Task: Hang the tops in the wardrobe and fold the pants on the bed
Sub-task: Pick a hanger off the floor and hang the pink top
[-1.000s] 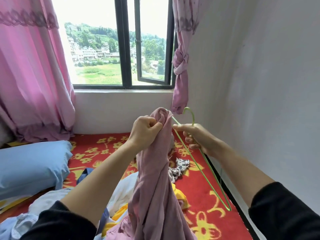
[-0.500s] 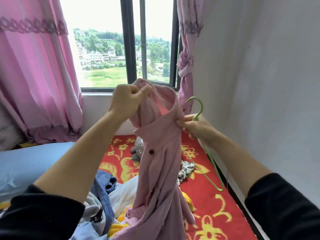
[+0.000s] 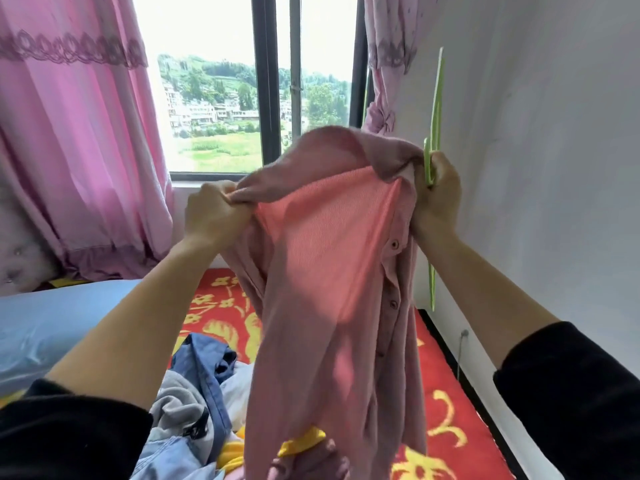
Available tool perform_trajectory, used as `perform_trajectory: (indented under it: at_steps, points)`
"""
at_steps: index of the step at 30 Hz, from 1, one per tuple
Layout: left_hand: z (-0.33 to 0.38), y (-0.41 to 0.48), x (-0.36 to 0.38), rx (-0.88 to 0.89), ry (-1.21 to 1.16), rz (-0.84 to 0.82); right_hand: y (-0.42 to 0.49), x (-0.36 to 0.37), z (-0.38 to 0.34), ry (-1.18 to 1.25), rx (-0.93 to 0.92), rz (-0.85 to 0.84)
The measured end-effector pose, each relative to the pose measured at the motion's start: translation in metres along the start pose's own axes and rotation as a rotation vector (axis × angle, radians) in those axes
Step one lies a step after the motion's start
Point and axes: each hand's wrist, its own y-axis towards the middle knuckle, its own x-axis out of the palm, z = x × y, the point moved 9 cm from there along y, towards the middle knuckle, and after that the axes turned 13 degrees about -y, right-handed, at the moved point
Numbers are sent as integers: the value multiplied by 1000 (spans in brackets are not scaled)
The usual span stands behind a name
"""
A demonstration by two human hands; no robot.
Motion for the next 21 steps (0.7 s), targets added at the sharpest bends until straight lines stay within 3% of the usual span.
perform_trajectory:
  at_steps: [1, 3, 6, 10, 12, 14, 17, 21]
  points:
    - [-13, 0, 1, -72, -132, 6, 0, -5, 0, -18, -1, 42]
    - [-42, -10, 20, -321, -462, -132, 4, -12, 10, -30, 31, 87]
    - [-66, -38, 50, -553, -623, -389, 6, 2, 43, -75, 146, -123]
    - [-78, -53, 62, -523, -519, -481, -37, 31, 93, -126, 324, -543]
    - [-85, -61, 69, -529, -382, -506, -63, 35, 113, -192, 391, -666]
    - [-94, -69, 79, -512, -302, -500, -82, 36, 124, -223, 433, -707]
    - [-98, -80, 98, -427, -236, -539, -99, 38, 129, -77, 519, -688]
    - [-109, -96, 122, -391, 41, -743, -121, 42, 135, 177, 593, -836]
